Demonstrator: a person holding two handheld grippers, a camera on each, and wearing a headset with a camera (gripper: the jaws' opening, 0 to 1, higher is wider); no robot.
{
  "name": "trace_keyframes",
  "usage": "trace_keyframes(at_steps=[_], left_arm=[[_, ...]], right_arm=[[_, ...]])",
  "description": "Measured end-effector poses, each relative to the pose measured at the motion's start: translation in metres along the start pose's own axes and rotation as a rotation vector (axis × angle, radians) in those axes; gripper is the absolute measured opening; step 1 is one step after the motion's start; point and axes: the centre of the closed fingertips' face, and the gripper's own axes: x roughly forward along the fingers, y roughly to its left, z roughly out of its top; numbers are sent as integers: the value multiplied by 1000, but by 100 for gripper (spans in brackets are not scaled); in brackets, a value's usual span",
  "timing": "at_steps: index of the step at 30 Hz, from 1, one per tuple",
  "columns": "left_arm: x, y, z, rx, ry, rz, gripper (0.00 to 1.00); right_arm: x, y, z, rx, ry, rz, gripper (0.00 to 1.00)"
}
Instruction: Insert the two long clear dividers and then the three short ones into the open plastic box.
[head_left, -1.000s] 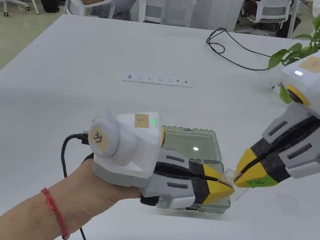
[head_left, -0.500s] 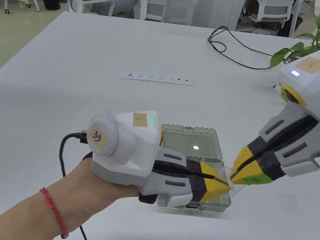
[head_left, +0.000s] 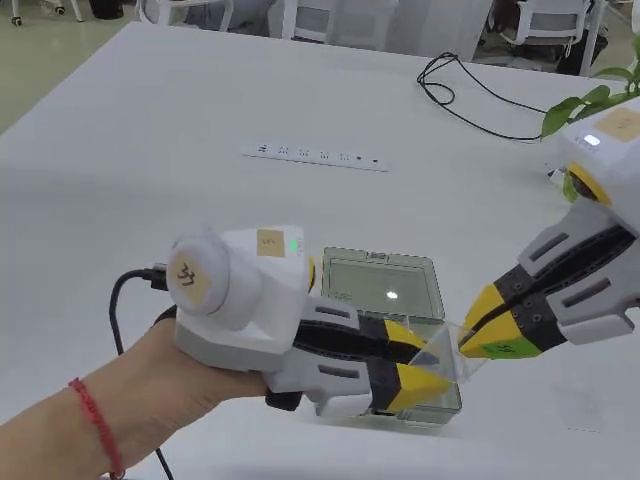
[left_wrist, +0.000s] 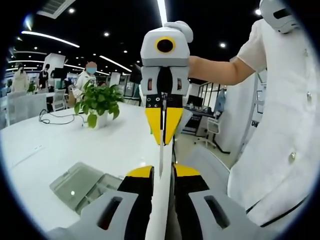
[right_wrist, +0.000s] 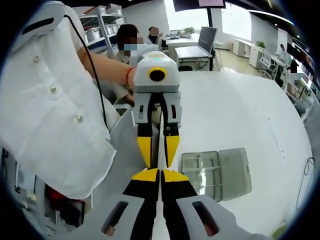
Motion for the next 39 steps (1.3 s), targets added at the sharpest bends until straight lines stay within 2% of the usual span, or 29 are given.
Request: trace_keyframes(at_steps=[12,24,34,39], left_arm=[[-21,18,-17,-8,35,77,27],[-38,32,-40,-20,90,140,52],[-49,47,-59,1,141,186,74],[-53,51,-67,1,164,193,80]], right_arm=[[-3,-19,-5,14,2,-50,3],[3,-37,-9,17,23,-80,3],[17,-66,-18,32,18,-116,3],[30,-82,-29,47,21,-133,3]])
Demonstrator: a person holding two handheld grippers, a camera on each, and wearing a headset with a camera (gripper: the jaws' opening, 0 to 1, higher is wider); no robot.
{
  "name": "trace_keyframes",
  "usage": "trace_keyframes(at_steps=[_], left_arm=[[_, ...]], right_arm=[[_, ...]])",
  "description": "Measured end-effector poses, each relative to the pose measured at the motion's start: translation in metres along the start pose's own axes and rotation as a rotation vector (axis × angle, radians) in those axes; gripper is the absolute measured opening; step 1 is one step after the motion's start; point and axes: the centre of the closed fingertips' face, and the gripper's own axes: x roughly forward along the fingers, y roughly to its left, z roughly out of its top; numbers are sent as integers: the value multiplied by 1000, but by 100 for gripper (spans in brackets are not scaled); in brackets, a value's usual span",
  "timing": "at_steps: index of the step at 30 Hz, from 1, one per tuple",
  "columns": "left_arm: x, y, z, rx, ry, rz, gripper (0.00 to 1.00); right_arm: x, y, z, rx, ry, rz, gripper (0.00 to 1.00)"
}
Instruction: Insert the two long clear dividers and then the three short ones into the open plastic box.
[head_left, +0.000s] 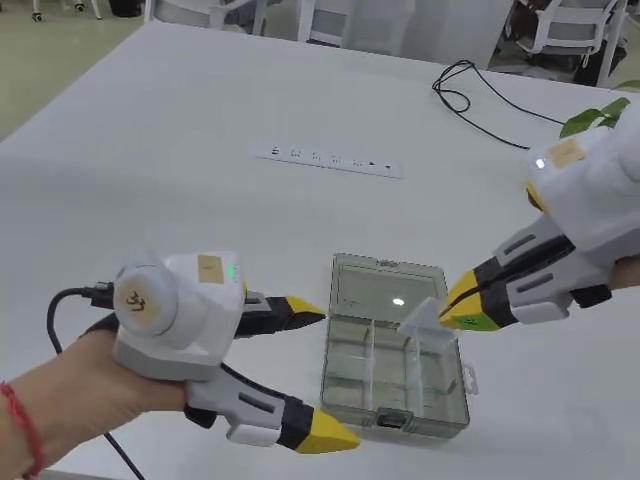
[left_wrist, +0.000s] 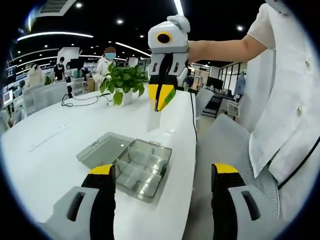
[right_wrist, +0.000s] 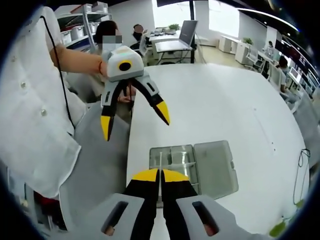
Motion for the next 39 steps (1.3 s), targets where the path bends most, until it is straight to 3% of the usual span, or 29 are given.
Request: trace_keyframes(at_steps=[9,20,39], left_arm=[[0,6,-6,-15,13,12,87],[0,10,-9,-35,12,23,93],[1,10,-11,-50,6,24,92]], right_arm=[[27,-16,-16,22,-3,-13,3],[55,-22,-41,51,19,-20,3],[61,-22,-47,62,28,-20,3]])
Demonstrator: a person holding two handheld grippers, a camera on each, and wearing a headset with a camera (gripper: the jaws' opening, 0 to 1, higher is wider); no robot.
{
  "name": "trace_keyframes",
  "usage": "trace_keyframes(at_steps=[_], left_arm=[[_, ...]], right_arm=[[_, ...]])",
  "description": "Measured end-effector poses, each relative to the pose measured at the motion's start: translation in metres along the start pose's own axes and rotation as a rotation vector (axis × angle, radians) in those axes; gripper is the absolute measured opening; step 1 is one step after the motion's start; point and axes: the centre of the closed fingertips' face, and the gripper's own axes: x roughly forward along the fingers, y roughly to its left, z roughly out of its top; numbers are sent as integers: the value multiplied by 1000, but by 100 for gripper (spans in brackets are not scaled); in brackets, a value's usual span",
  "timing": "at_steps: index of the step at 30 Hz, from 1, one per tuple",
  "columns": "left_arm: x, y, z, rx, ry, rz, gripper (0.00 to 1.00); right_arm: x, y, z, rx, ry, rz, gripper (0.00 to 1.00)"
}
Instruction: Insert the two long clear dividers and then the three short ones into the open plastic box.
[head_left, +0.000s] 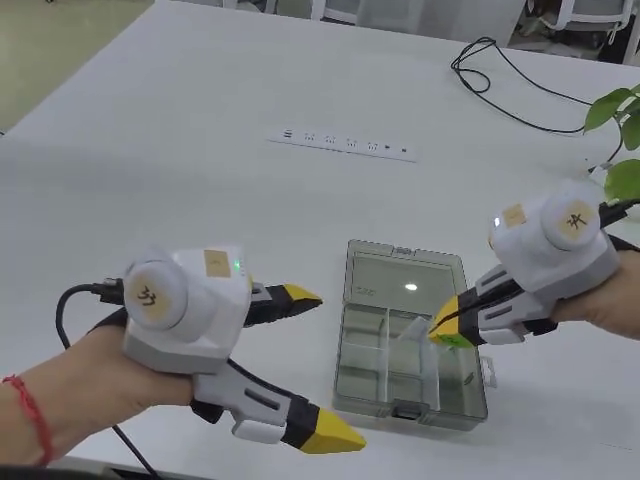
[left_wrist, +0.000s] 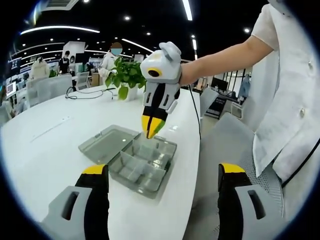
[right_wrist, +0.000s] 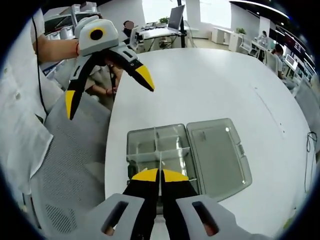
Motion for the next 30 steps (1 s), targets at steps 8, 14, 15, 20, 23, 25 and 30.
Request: trace_keyframes(at_steps=[8,14,15,20,23,25,30], left_arm=[[2,-1,-1,-5,0,-4,92],[2,-2,-1,-9,-1,-4,91],[2,-2,-2,-8,1,-4,91],[2,-2,-2,-10,1,-2,91],[2,-2,-2,-11,1,-2,91],[2,-2,-2,-10,0,-4,91],[1,-2,-4,-9,5,-4,92]], right_arm=[[7,6,4,-108,5,-1,3],[9,2,2,-122,7,-1,2],[9,1,1,-124,5,0,2],[11,3,-1,-163,17,0,2],[13,1,0,-158,18,-6,3],[16,2,0,-161,20,-5,3],[23,1,-2,-165,45,-3,3]])
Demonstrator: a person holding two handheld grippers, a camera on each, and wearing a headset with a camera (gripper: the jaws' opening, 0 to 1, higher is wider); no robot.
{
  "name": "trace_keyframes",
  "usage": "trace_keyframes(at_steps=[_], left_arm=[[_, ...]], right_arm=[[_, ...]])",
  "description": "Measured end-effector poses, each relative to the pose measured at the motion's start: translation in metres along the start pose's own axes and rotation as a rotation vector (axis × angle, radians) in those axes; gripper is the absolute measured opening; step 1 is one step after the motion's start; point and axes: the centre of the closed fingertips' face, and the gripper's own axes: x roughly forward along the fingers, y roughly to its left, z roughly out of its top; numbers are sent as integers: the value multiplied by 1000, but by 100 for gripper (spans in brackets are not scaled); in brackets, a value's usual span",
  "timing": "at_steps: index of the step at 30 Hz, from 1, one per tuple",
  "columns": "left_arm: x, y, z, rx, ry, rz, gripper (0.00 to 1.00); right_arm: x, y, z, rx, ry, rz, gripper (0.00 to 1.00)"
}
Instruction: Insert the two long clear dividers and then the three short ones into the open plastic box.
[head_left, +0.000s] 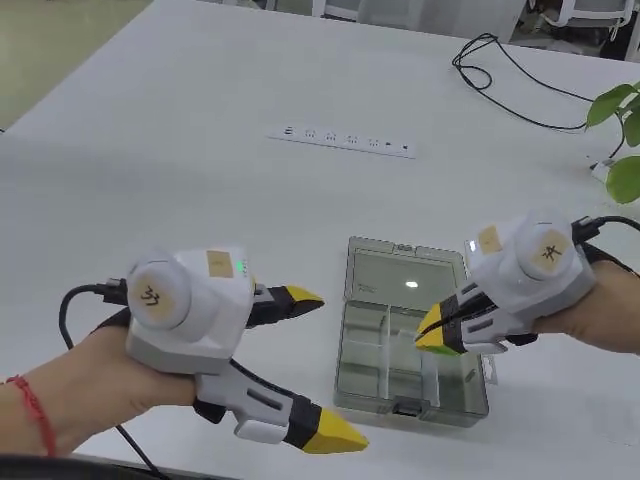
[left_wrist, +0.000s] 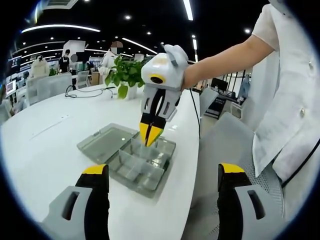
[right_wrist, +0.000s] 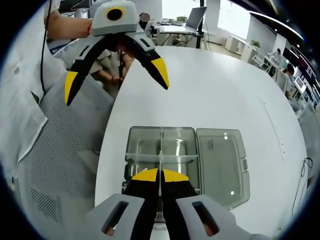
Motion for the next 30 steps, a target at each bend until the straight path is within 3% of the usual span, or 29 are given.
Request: trace_keyframes(at_steps=[7,21,30], left_arm=[[0,0,0,-3,-1,-1,92],[-1,0,0,-4,-3,0,91],[-1,1,-1,-4,-1,-2,92]], right_arm=[[10,-1,-6,20,32,12,3],[28,2,-17,-20,126,28,3],[29,2,-19,-26,137,30,3]])
